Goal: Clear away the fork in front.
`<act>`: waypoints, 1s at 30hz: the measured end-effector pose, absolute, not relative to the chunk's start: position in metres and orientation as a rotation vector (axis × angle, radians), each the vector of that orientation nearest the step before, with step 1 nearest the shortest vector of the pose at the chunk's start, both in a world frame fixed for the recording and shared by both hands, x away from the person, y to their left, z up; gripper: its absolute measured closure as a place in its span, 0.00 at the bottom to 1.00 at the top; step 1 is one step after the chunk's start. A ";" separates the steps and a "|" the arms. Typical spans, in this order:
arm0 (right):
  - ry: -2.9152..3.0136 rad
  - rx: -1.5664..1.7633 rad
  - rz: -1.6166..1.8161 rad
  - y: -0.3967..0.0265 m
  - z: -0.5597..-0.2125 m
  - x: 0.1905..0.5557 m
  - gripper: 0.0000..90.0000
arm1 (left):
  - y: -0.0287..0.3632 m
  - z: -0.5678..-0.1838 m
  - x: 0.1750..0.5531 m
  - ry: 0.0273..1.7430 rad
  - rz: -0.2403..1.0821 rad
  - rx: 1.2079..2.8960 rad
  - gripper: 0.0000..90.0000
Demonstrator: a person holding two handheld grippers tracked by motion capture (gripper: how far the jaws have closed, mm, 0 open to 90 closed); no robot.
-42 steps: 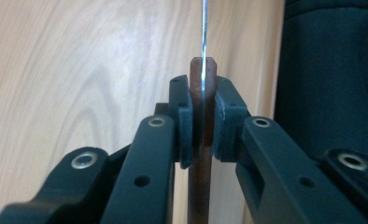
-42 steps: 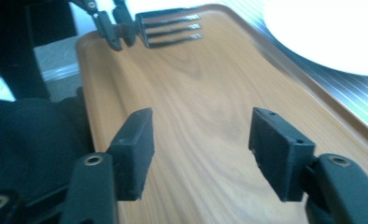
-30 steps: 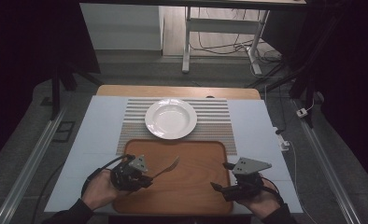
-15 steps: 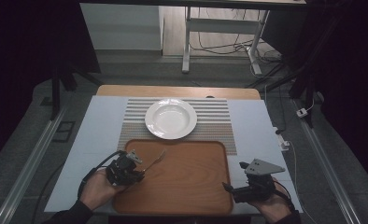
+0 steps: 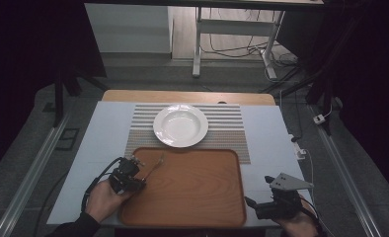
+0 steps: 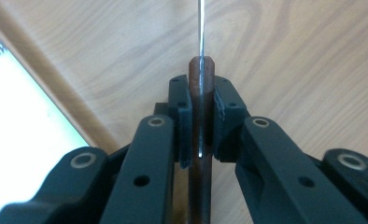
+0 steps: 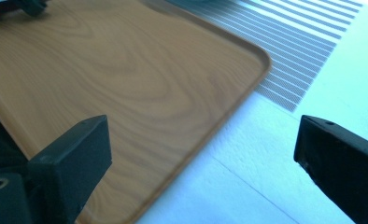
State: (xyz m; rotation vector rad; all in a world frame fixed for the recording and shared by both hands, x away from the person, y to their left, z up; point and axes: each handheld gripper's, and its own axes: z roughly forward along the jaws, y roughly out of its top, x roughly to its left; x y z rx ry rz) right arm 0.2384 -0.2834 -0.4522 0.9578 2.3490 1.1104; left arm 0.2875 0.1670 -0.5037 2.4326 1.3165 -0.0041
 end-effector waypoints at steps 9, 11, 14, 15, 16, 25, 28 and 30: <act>2.340 1.020 1.054 -0.292 -0.456 0.233 0.02 | 0.164 -0.506 0.287 1.307 -0.015 2.443 0.81; 2.338 1.035 1.054 -0.293 -0.456 0.233 0.02 | 0.165 -0.503 0.287 1.282 -0.008 2.431 0.76; 2.335 1.056 1.064 -0.296 -0.456 0.233 0.02 | 0.166 -0.496 0.286 1.240 0.032 2.406 0.72; 2.333 1.066 1.067 -0.296 -0.456 0.233 0.02 | 0.167 -0.494 0.287 1.230 0.045 2.399 0.72; 2.335 1.072 1.069 -0.297 -0.456 0.233 0.02 | 0.167 -0.492 0.287 1.217 0.056 2.388 0.73; 2.348 1.069 1.033 -0.294 -0.457 0.234 0.02 | 0.169 -0.485 0.305 1.143 0.060 2.333 0.94; 2.355 1.066 1.020 -0.293 -0.457 0.234 0.02 | 0.169 -0.485 0.312 1.133 0.054 2.313 0.98; 2.358 1.067 1.021 -0.293 -0.458 0.234 0.02 | 0.168 -0.486 0.316 1.125 0.068 2.315 0.98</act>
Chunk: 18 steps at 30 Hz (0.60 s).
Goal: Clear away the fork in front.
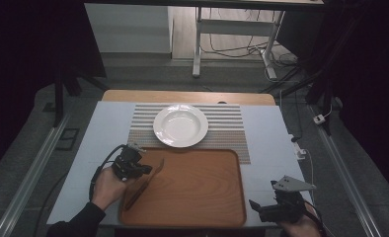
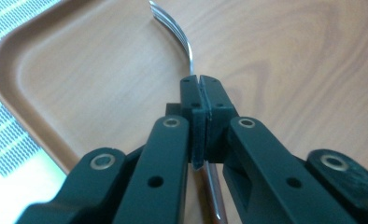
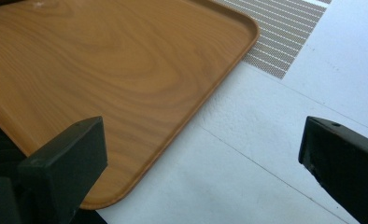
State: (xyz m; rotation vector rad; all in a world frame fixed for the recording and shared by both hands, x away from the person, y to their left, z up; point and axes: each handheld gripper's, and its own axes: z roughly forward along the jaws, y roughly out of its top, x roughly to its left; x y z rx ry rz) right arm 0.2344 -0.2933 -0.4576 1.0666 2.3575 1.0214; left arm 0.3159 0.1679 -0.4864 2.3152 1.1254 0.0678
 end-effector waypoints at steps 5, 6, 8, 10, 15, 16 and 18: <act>2.366 1.067 1.017 -0.292 -0.458 0.235 0.02 | 0.165 -0.490 0.328 1.126 0.074 2.303 0.99; 2.367 1.066 1.013 -0.292 -0.458 0.235 0.02 | 0.165 -0.491 0.331 1.126 0.070 2.298 0.99; 2.373 1.060 1.003 -0.292 -0.458 0.235 0.02 | 0.163 -0.493 0.336 1.129 0.055 2.289 0.99; 2.376 1.062 1.004 -0.292 -0.458 0.235 0.02 | 0.162 -0.495 0.340 1.132 0.050 2.293 0.99; 2.389 1.057 0.995 -0.291 -0.459 0.236 0.02 | 0.155 -0.502 0.346 1.151 0.051 2.335 0.99; 2.390 1.057 0.992 -0.291 -0.459 0.236 0.02 | 0.152 -0.503 0.347 1.153 0.049 2.345 0.99; 2.393 1.057 0.988 -0.291 -0.459 0.236 0.02 | 0.146 -0.503 0.345 1.109 0.029 2.359 0.99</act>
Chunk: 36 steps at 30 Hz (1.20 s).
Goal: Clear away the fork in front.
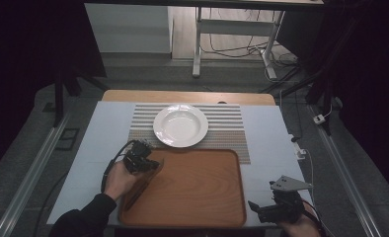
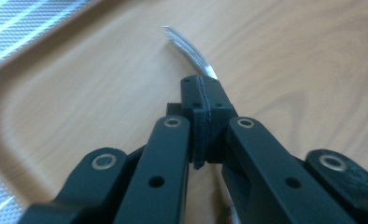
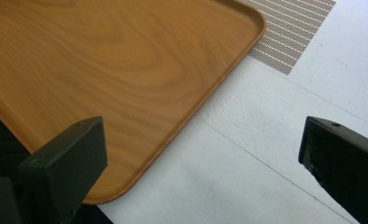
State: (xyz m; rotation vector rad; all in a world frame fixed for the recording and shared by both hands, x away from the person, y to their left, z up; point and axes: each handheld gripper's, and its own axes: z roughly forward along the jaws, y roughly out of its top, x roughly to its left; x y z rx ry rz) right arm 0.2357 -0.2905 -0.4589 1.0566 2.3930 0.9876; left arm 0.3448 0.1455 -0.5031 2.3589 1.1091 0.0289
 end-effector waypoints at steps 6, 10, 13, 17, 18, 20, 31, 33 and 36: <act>2.394 1.055 0.993 -0.291 -0.459 0.236 0.02 | 0.132 -0.497 0.334 1.039 0.042 2.397 0.99; 2.395 1.053 0.995 -0.291 -0.459 0.236 0.02 | 0.132 -0.496 0.329 1.023 0.025 2.400 0.99; 2.396 1.052 0.996 -0.291 -0.459 0.236 0.02 | 0.128 -0.498 0.323 1.007 0.004 2.420 0.99; 2.395 1.052 1.001 -0.291 -0.459 0.235 0.02 | 0.125 -0.503 0.315 1.002 -0.038 2.450 0.99; 2.395 1.052 1.002 -0.291 -0.459 0.235 0.02 | 0.125 -0.504 0.313 1.001 -0.042 2.462 0.99; 2.397 1.051 1.003 -0.291 -0.459 0.235 0.02 | 0.125 -0.507 0.310 0.997 -0.042 2.501 0.99; 2.399 1.056 1.005 -0.291 -0.459 0.236 0.02 | 0.147 -0.508 0.307 1.102 -0.031 2.502 0.99; 2.399 1.056 1.006 -0.291 -0.459 0.236 0.02 | 0.154 -0.508 0.307 1.129 -0.039 2.492 0.99; 2.401 1.056 1.004 -0.292 -0.459 0.236 0.02 | 0.162 -0.508 0.308 1.171 -0.041 2.481 0.99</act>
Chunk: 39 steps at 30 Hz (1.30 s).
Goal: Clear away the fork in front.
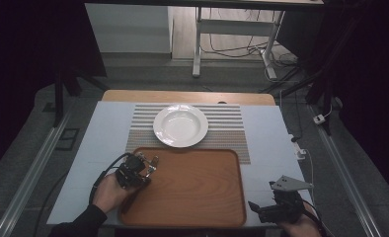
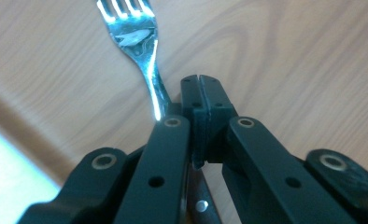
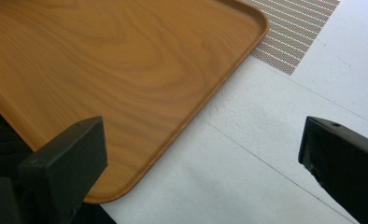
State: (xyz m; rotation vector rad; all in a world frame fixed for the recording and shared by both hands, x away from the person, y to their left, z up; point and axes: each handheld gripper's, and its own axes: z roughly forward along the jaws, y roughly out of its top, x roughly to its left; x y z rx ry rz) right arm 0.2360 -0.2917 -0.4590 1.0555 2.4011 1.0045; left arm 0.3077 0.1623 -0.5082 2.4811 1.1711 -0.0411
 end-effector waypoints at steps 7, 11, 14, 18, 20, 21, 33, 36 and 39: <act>2.397 1.069 1.013 -0.292 -0.459 0.236 0.02 | 0.176 -0.508 0.310 1.235 -0.042 2.465 0.98; 2.395 1.069 1.013 -0.293 -0.459 0.236 0.02 | 0.182 -0.509 0.311 1.270 -0.031 2.453 0.98; 2.394 1.069 1.014 -0.293 -0.459 0.236 0.02 | 0.185 -0.509 0.312 1.294 -0.028 2.440 0.97; 2.394 1.069 1.015 -0.293 -0.459 0.236 0.02 | 0.188 -0.509 0.312 1.302 -0.030 2.432 0.95; 2.393 1.068 1.015 -0.293 -0.459 0.236 0.02 | 0.188 -0.507 0.312 1.290 -0.025 2.422 0.91; 2.393 1.068 1.015 -0.293 -0.459 0.236 0.02 | 0.188 -0.506 0.311 1.278 -0.022 2.410 0.90; 2.391 1.074 1.017 -0.293 -0.458 0.236 0.02 | 0.188 -0.493 0.304 1.159 0.036 2.353 0.64; 2.392 1.075 1.018 -0.293 -0.458 0.236 0.02 | 0.189 -0.489 0.300 1.140 0.067 2.330 0.56; 2.392 1.074 1.021 -0.293 -0.458 0.237 0.02 | 0.190 -0.486 0.295 1.107 0.104 2.316 0.46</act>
